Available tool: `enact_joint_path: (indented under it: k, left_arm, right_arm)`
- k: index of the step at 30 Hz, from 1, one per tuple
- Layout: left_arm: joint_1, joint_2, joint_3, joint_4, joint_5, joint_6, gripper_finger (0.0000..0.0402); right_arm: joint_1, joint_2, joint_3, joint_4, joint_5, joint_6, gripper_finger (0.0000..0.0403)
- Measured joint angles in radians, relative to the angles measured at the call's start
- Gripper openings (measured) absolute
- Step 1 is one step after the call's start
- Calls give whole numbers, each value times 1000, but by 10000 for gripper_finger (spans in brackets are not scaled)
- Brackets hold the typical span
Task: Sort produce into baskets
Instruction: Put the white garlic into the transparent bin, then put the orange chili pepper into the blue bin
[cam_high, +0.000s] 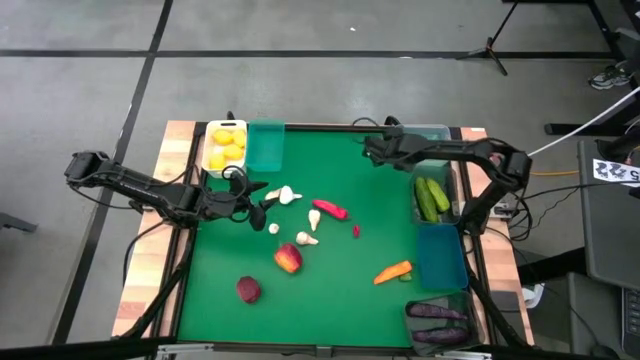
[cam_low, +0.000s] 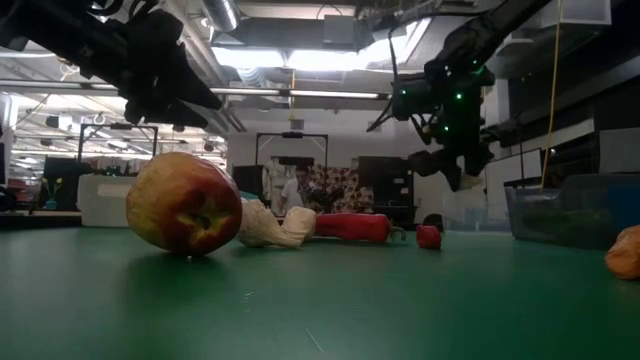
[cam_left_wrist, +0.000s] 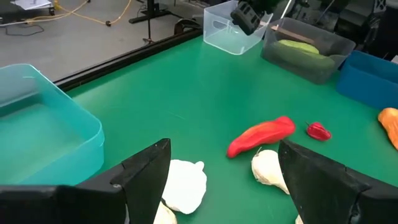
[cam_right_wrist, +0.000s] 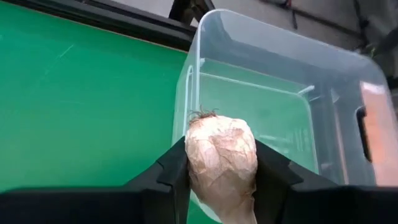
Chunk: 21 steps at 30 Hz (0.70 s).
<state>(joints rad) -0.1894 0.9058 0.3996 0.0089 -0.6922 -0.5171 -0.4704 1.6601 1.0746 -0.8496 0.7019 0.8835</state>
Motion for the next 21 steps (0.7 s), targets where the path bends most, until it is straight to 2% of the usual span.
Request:
enact_joint_path:
  k: [6,15,19,21]
  left_arm:
    - [0,0,0,0,0,0,290]
    - [0,0,0,-46,0,-32,290]
    - [0,0,0,-59,0,-43,290]
    - [0,0,0,-59,0,-50,290]
  right_arm:
    - [-43,-2,3,8,-49,-29,143]
    - [-57,1,47,-25,-59,-87,264]
    - [-55,1,95,-66,-61,-100,290]
    - [-49,1,131,-66,-91,-165,292]
